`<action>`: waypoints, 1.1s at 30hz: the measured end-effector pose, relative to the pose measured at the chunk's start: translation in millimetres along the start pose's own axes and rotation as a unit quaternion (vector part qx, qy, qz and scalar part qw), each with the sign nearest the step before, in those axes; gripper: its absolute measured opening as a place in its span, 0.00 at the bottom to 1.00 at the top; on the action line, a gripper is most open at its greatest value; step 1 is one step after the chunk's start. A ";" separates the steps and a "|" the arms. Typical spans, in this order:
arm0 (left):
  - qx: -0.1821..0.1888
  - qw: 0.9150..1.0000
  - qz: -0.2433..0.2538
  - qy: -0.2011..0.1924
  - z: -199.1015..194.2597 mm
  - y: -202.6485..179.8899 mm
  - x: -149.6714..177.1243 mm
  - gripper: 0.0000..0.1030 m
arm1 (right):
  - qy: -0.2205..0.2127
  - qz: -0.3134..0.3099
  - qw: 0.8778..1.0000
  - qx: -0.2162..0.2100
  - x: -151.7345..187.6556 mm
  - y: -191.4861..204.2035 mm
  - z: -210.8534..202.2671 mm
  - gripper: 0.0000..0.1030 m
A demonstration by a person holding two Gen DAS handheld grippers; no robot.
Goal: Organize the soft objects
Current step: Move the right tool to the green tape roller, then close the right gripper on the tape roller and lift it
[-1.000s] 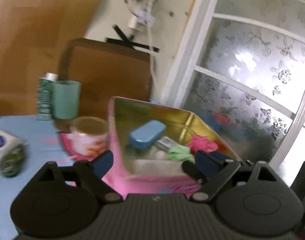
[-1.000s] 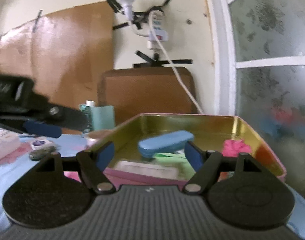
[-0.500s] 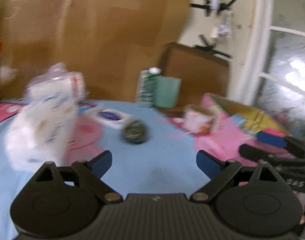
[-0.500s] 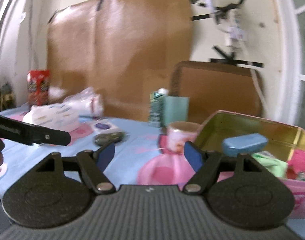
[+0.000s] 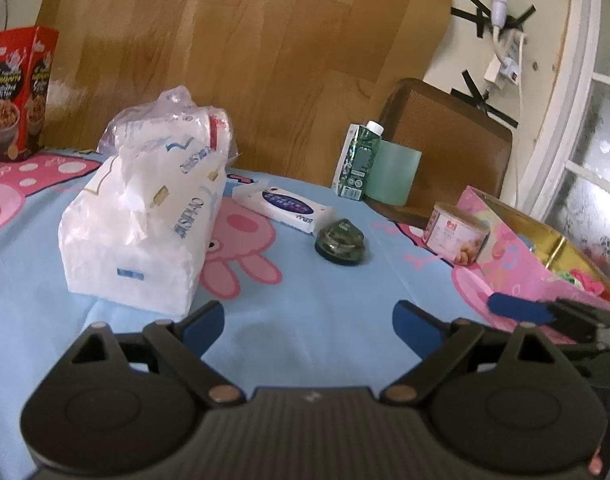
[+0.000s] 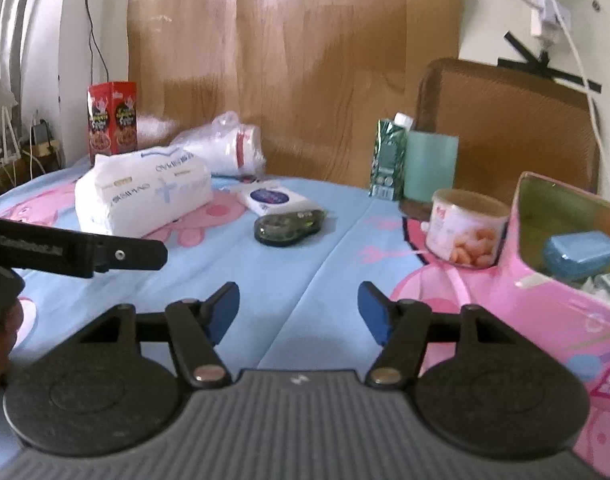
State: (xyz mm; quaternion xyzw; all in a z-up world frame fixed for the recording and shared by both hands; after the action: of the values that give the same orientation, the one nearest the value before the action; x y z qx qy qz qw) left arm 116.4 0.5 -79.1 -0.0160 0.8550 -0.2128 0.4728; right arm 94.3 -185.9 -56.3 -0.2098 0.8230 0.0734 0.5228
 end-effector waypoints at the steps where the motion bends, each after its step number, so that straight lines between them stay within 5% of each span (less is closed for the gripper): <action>1: 0.003 1.000 -0.006 -0.001 -0.1 1.7 -0.9 0.92 | 0.005 0.003 1.000 -0.002 -0.9 0.1 4.3 0.65; 15: 0.046 0.997 -0.062 0.000 0.9 13.7 -6.8 0.92 | 0.053 0.075 0.995 -0.028 -41.9 -7.2 100.4 0.67; 21: 0.052 0.996 -0.069 0.001 1.1 15.4 -7.4 0.92 | 0.088 0.086 0.992 -0.038 -49.1 -1.8 135.2 0.76; 27: 0.052 0.996 -0.070 0.001 1.0 15.4 -7.3 0.92 | 0.088 0.031 0.995 -0.031 -41.9 5.8 137.5 0.53; 33: 0.050 0.996 -0.076 0.008 2.9 17.3 -6.5 0.92 | 0.083 0.015 0.995 -0.050 -26.8 3.4 103.5 0.52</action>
State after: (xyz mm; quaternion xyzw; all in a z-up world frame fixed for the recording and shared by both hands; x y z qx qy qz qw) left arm 125.4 16.8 -81.8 -0.0553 0.8431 -0.2906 0.4490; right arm 188.6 -140.4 -78.6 -0.2288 0.8620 0.1045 0.4400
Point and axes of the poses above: each gripper's, at about its wrist camera, not at the fingertips, and z roughly the way its jaws point, y to its left, x to its underside, the point moved 9 cm from there along z, roughly the way its jaws point, and after that the axes turned 8 degrees about -z, right-handed, at the moved point
